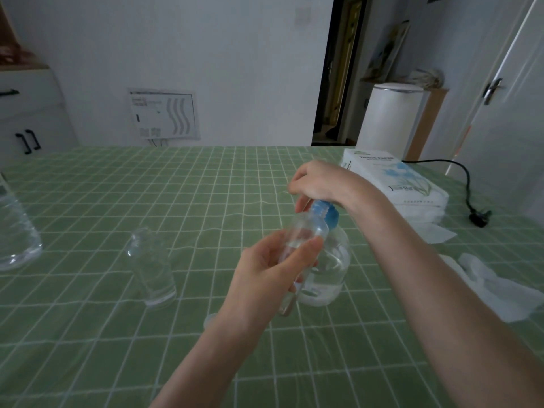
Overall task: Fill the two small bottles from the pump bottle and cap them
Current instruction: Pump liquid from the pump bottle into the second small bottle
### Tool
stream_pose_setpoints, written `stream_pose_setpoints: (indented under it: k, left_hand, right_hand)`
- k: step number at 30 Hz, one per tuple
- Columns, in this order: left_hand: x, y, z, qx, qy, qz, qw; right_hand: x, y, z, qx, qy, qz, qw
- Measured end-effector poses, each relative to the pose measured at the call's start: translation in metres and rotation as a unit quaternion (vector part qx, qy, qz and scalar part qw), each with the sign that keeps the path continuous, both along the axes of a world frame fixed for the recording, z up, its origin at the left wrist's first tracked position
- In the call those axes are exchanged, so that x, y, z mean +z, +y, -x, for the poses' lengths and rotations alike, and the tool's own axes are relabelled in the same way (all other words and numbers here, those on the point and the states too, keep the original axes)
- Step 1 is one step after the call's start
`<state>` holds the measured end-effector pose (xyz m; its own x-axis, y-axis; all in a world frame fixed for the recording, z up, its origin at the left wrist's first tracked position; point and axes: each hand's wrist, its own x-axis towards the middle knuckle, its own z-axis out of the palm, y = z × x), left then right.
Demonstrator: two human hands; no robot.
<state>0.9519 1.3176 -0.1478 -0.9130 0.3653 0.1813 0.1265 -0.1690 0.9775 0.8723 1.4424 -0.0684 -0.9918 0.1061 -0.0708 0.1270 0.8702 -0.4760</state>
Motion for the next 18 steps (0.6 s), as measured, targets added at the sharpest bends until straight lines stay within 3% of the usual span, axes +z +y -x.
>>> stream_pose_setpoints:
  k: [11,18]
  left_hand:
    - [0.0041,0.0020,-0.0033,0.007,-0.002,-0.017,1.000]
    - [0.0040,0.0017,-0.0023,0.010,0.000,-0.012,1.000]
  right_hand:
    - [0.0046,0.0032,-0.0003,0.002,0.063,0.015,0.998]
    - [0.0031,0.0004,0.0001,0.005,0.040,0.027,0.999]
